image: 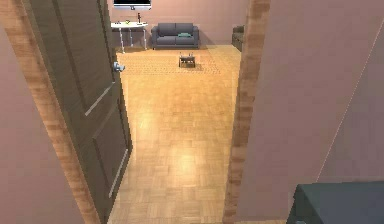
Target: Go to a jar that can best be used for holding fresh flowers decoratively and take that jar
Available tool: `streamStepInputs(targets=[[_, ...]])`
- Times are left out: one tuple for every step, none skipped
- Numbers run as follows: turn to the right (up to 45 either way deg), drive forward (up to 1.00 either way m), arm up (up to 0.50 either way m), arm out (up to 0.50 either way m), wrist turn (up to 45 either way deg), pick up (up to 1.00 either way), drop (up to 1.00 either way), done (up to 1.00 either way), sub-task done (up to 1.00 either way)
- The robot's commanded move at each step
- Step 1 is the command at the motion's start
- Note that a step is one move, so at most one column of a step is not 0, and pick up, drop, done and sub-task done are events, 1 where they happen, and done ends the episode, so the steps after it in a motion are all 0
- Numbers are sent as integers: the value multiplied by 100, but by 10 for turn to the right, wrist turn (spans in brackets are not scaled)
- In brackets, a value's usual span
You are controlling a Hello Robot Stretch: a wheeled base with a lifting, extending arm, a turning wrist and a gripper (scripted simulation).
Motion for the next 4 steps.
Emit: streamStepInputs(targets=[[0,0,0,30,0,0,0,0,0],[0,0,0,0,450,0,0,0,0],[0,0,0,0,450,0,0,0,0],[0,0,0,0,450,0,0,0,0]])
